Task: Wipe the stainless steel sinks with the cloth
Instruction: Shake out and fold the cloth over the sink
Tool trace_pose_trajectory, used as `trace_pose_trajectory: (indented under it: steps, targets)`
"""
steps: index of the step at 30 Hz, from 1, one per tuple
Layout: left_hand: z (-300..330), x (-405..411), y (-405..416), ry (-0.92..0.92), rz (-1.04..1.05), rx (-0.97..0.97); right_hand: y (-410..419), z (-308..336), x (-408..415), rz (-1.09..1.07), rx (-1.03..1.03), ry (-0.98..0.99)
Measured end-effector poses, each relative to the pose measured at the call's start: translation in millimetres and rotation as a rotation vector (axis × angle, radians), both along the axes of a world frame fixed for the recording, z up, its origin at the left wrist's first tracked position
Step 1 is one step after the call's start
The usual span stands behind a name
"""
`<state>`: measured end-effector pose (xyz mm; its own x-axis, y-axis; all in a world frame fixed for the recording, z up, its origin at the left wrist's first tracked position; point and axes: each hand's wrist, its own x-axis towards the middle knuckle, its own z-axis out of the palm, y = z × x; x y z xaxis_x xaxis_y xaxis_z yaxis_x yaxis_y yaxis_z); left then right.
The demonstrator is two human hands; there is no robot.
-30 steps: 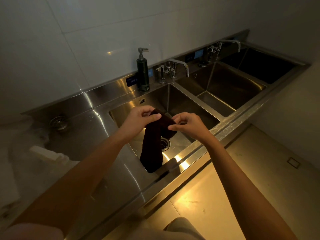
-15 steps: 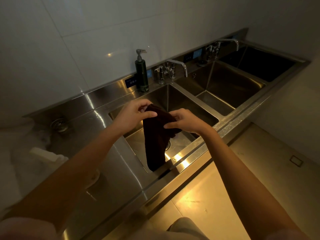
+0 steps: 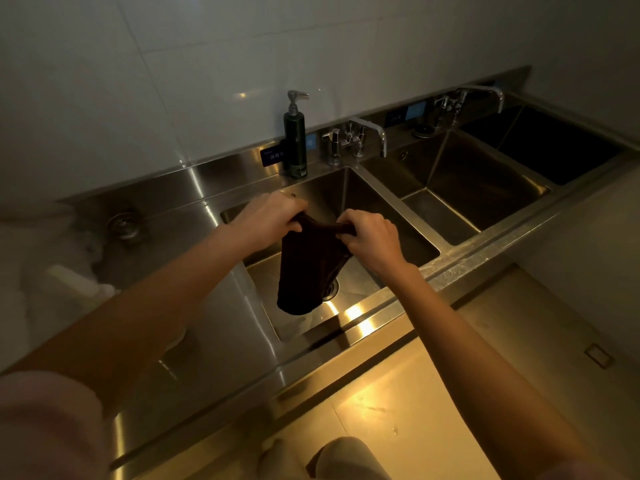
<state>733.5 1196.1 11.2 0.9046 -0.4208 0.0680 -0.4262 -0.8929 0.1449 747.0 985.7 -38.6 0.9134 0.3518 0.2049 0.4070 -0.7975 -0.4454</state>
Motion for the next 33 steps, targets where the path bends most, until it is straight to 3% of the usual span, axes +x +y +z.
trace_pose_trajectory:
  steps: [10,21,24,27,33]
  targets:
    - [-63.3,-44.3,14.6,-0.240,0.006,0.279,45.2,-66.2,-64.6,-0.185,0.156,-0.078]
    - [-117.7,-94.2,99.3,-0.196,-0.131,0.181,147.2,-95.7,-163.0,-0.346,0.270,0.145]
    - [-114.7,-108.2,117.3,-0.211,-0.194,0.238,169.2,-96.4,-177.5,-0.404,0.267,0.138]
    - [-112.4,-118.1,127.3,-0.099,-0.210,0.321,185.0,-94.2,-187.3,-0.457,0.258,0.111]
    - [-112.3,-124.3,137.7,-0.026,-0.293,0.504,209.0,-94.8,-207.4,-0.429,0.146,0.062]
